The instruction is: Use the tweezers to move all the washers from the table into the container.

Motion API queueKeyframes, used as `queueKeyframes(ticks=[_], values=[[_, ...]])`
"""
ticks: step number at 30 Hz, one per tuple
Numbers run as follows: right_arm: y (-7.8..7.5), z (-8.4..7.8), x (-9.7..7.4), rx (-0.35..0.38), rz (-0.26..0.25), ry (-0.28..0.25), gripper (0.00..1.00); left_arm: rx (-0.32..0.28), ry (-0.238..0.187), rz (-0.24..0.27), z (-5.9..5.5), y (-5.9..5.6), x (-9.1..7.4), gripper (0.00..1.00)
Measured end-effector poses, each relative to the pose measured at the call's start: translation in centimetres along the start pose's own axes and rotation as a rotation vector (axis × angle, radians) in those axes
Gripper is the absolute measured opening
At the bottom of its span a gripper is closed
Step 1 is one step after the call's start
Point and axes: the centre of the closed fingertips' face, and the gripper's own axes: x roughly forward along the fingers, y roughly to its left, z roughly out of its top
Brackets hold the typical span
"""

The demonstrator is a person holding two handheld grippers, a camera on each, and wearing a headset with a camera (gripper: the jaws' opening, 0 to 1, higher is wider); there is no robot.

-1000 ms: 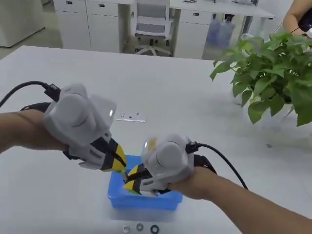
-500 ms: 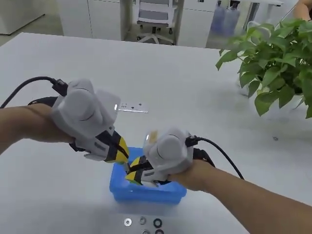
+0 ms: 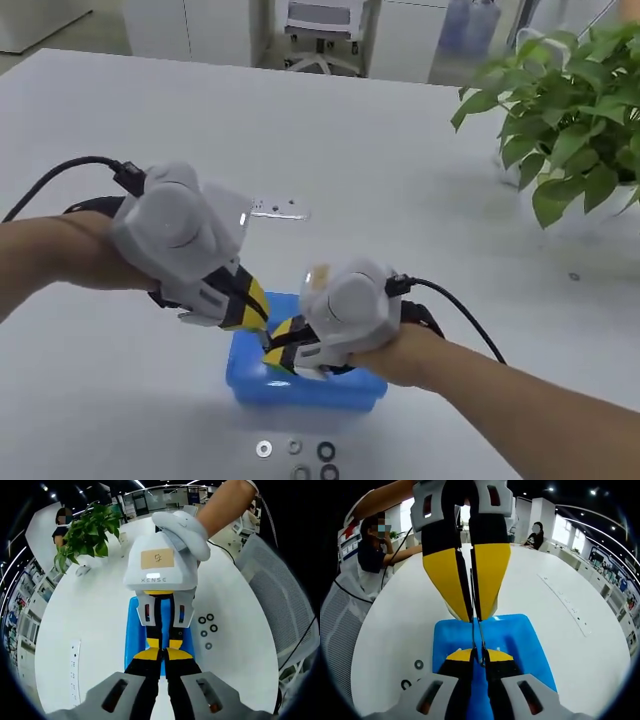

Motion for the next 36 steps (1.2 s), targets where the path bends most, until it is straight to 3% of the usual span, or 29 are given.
queueKeyframes(ticks=[16, 36], values=[[0.1, -0.5, 0.0, -0.02, 0.012, 0.014, 0.11, 0.001, 0.001, -0.005, 0.2, -0.4, 0.3, 0.07], [0.6, 1.2, -2.2, -0.044, -0.013, -0.008, 0.11, 0.028, -0.019, 0.002, 2.5, -0.9, -1.6, 0.07]])
